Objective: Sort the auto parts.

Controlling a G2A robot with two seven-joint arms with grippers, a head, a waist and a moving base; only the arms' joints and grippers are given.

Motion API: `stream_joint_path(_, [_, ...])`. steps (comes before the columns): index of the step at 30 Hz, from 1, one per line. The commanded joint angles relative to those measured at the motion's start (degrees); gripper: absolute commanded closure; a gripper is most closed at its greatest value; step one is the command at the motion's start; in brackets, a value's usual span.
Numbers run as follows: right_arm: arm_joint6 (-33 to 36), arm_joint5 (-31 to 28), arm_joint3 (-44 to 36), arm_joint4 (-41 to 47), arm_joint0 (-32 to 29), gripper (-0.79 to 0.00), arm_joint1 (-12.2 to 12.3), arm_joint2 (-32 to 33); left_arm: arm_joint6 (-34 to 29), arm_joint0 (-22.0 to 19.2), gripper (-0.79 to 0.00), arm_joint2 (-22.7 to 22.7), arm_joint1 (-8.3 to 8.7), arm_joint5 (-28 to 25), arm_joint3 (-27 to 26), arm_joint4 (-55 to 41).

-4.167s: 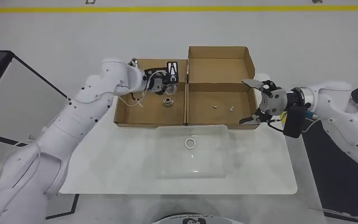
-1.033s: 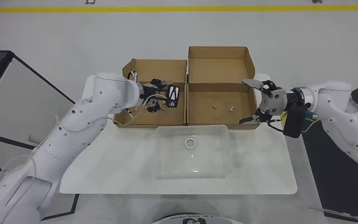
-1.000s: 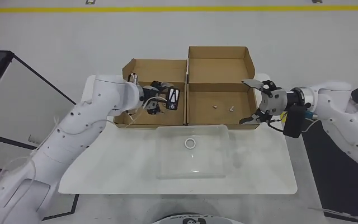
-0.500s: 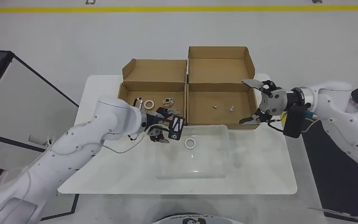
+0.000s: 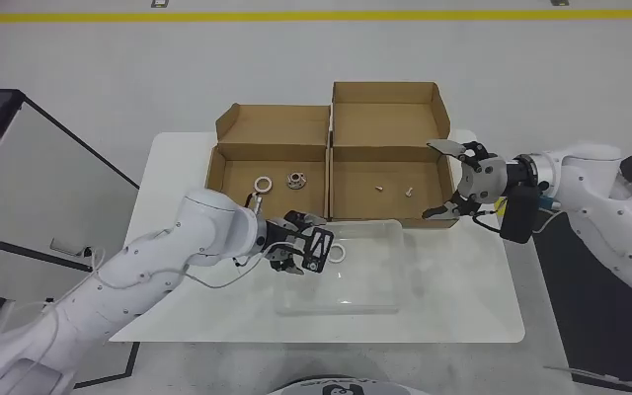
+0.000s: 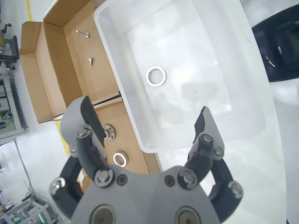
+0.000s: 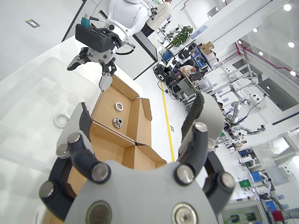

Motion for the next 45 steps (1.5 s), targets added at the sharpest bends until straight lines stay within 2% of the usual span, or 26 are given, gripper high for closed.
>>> stream_joint_path(1, [0.0,0.0,0.0,0.0,0.0,-0.785,0.0,0.0,0.2,-0.2,-0.785,0.5,-0.24,0.5,0.6,0.7])
stream_joint_path(11, [0.0,0.0,0.0,0.0,0.0,-0.785,0.0,0.0,0.3,-0.8,-0.785,3.1,-1.77,4.1,2.8,1.3])
stream_joint_path(29, [0.0,0.0,0.0,0.0,0.0,-0.785,0.0,0.0,0.3,-0.8,-0.785,3.1,-1.77,4.1,2.8,1.3])
stream_joint_path(33, [0.0,0.0,0.0,0.0,0.0,-0.785,0.0,0.0,0.8,0.0,-0.785,4.1,-2.20,5.8,1.6,1.8])
stream_joint_path(37, [0.0,0.0,0.0,0.0,0.0,-0.785,0.0,0.0,-5.0,-1.5,-0.785,7.2,-3.63,7.2,1.7,-1.3])
stream_joint_path(45, [0.0,0.0,0.0,0.0,0.0,-0.785,0.0,0.0,-24.7,-8.5,-0.785,13.1,-7.51,14.5,2.3,-17.0])
